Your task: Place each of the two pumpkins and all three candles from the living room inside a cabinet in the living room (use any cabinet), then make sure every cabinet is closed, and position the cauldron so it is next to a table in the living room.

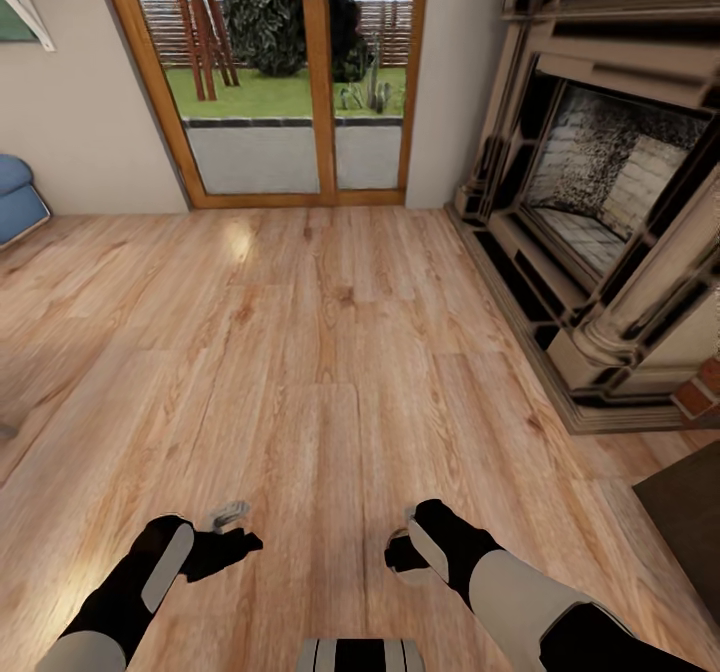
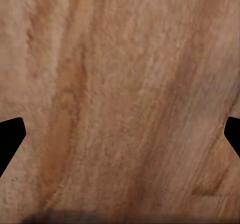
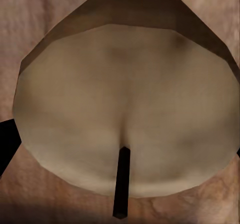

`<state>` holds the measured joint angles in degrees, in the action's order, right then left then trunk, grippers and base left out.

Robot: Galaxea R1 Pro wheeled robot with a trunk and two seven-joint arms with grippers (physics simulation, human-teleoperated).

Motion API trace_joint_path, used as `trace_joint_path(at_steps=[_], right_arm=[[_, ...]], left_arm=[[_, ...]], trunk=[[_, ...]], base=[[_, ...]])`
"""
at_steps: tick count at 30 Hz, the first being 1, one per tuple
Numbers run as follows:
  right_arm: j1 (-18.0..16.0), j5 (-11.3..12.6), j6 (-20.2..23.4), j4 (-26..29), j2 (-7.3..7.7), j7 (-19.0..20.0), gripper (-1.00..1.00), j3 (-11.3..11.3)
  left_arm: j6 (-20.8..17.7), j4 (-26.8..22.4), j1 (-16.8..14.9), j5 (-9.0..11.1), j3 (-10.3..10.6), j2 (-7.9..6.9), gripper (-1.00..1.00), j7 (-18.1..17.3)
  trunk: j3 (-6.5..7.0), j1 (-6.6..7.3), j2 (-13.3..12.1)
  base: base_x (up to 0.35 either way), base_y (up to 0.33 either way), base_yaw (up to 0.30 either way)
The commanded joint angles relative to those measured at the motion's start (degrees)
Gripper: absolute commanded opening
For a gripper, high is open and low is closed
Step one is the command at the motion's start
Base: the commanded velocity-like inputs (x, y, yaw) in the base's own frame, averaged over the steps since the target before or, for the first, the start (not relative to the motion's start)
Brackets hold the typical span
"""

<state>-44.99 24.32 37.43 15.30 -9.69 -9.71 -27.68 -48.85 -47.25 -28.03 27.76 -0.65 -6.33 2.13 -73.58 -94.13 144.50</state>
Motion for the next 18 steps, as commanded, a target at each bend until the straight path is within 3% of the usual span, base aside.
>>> trace_joint_path(at_steps=[1,11,18], right_arm=[[0.0,0.9,0.2,0.1,0.07,-0.5,-1.00,-0.4],[0.0,0.9,0.2,0.5,0.16,-0.5,-1.00,-0.4],[0.0,0.9,0.2,0.9,0.19,-0.5,-1.00,-0.4]], left_arm=[[1.7,3.2,0.0,0.4,-0.2,-0.04,1.00,0.2],[3.3,7.8,-0.1,0.4,-0.5,-0.20,1.00,0.2],[12.5,16.4,-0.1,0.4,-0.4,-0.09,1.00,-0.2]], trunk=[[0.27,0.03,0.0],[3.36,0.29,-0.1],[5.52,0.47,-0.2]], base=[[0.000,0.000,0.000],[0.000,0.000,0.000],[0.000,0.000,0.000]])
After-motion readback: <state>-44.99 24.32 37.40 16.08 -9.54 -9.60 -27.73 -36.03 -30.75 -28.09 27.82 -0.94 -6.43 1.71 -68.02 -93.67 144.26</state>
